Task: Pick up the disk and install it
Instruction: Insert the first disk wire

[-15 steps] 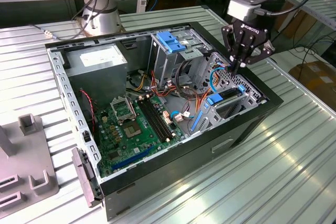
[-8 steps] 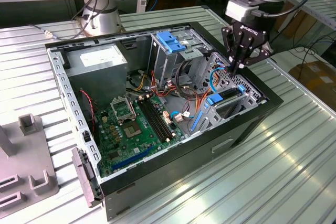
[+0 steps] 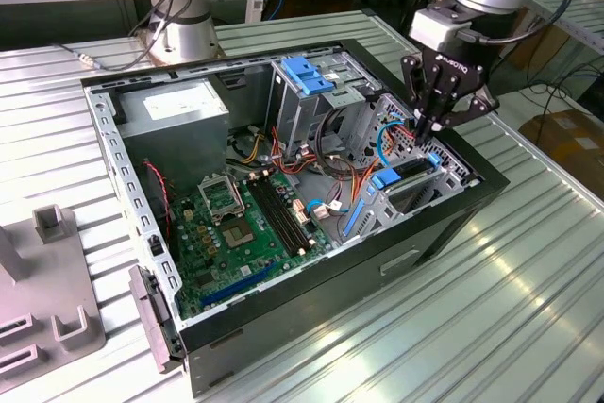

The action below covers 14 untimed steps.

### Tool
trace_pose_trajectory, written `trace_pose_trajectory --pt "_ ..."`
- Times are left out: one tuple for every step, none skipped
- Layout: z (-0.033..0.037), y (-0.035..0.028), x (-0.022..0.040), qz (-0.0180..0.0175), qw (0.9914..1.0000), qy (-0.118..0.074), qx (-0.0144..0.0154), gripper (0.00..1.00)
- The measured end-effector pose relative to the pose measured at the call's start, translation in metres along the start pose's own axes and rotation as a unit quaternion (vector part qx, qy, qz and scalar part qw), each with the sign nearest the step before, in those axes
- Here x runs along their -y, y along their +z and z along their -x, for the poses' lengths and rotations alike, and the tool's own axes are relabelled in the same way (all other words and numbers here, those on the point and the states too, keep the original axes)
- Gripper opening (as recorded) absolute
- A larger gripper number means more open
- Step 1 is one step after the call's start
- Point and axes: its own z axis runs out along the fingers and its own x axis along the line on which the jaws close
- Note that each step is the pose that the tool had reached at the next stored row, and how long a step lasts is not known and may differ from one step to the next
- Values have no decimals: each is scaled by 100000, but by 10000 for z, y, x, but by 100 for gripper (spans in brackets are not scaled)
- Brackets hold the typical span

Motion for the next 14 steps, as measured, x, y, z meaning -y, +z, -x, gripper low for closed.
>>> trace_pose_trajectory --pt "-5 2 -23 -135 100000 14 2 16" --pt "-11 7 -34 -186 100000 22 0 16" --pt "-22 12 -42 -193 100000 20 -7 16" --pt "-37 16 -46 -199 100000 16 -11 16" --pt "-51 21 -49 -207 100000 13 -7 16" --pt "-66 28 -53 -209 100000 33 -2 16" --pt "-75 32 -55 -209 100000 52 -3 16" --pt "-82 35 -60 -210 100000 74 3 16" --pt "-81 38 -67 -221 100000 72 40 16" --pt "-81 40 -68 -235 100000 70 152 16" --pt "-80 47 -68 -252 99999 76 304 16" --pt "-79 56 -72 -264 99999 81 412 16" --pt "-79 63 -78 -288 99998 88 498 16" --pt "-84 71 -86 -321 99998 93 564 16"
